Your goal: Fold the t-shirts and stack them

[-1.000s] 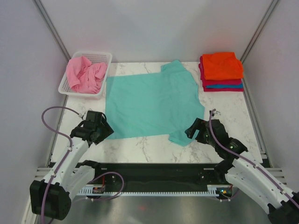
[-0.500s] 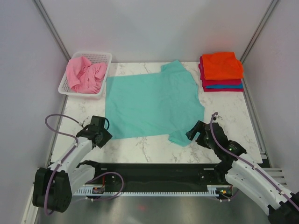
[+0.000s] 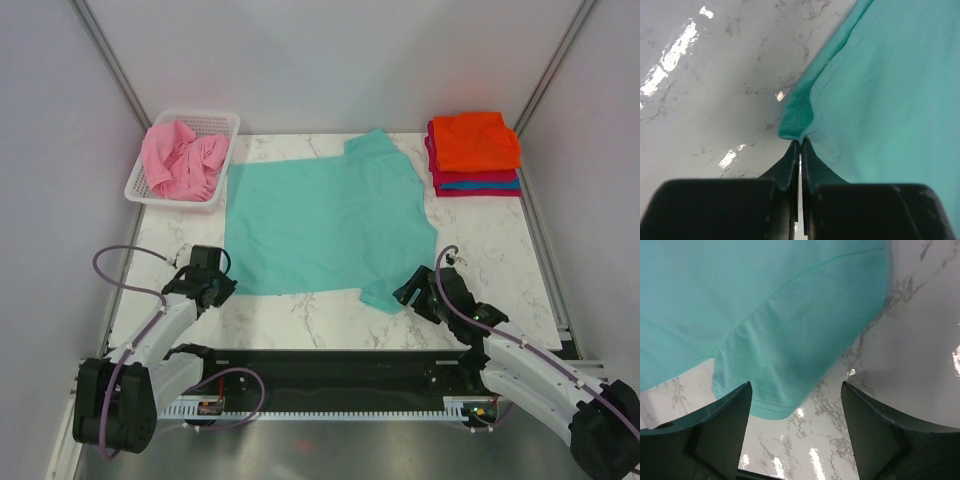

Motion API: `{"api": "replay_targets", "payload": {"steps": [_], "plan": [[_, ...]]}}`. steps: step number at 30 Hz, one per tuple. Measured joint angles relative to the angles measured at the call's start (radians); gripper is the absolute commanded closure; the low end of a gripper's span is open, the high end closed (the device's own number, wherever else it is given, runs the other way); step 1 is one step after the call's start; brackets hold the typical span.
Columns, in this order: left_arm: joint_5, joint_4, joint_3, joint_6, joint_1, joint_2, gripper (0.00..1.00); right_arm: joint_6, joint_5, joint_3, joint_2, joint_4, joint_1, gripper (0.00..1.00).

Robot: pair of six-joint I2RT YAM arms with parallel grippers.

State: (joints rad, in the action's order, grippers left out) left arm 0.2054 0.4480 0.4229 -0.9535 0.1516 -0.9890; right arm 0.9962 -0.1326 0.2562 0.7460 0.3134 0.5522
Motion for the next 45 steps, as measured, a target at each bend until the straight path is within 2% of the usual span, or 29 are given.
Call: {"api": "replay_targets", "payload": {"steps": [6,7,9,10,12,15,18,23,31,36,45], "plan": [[-0.027,-0.034,-0.012,0.006,-0.016,-0.002,0.98,0.033,-0.004,-0.021,0.088,-0.132,0.000,0.52],[-0.029,-0.039,-0.012,0.008,-0.017,-0.003,0.98,0.034,-0.005,-0.021,0.099,-0.143,0.000,0.63],[-0.033,-0.042,-0.012,0.012,-0.017,-0.003,0.98,0.032,-0.010,-0.028,0.114,-0.156,0.000,0.76],[-0.034,-0.043,-0.012,0.015,-0.017,0.000,0.98,0.035,-0.012,-0.033,0.117,-0.158,0.000,0.89],[-0.043,-0.046,-0.014,0.024,-0.017,0.013,0.98,0.029,-0.016,-0.043,0.114,-0.163,0.000,1.00],[-0.061,-0.040,-0.019,0.038,-0.017,0.064,0.98,0.032,-0.023,-0.064,0.057,-0.150,0.000,1.00],[-0.079,-0.019,-0.019,0.049,-0.017,0.124,0.98,0.032,-0.032,-0.070,-0.084,-0.084,0.000,1.00],[-0.122,0.061,-0.012,0.058,-0.017,0.257,0.98,0.037,-0.061,-0.004,-0.319,0.130,0.000,1.00],[-0.228,0.204,0.069,0.053,-0.017,0.388,0.98,0.055,-0.071,0.203,-0.417,0.435,0.000,1.00],[-0.234,0.268,0.204,0.059,-0.017,0.351,0.98,0.042,-0.079,0.311,-0.340,0.499,0.000,1.00],[-0.224,0.276,0.361,0.126,-0.022,0.041,0.98,-0.102,-0.106,0.500,0.081,0.407,-0.010,1.00]]}}
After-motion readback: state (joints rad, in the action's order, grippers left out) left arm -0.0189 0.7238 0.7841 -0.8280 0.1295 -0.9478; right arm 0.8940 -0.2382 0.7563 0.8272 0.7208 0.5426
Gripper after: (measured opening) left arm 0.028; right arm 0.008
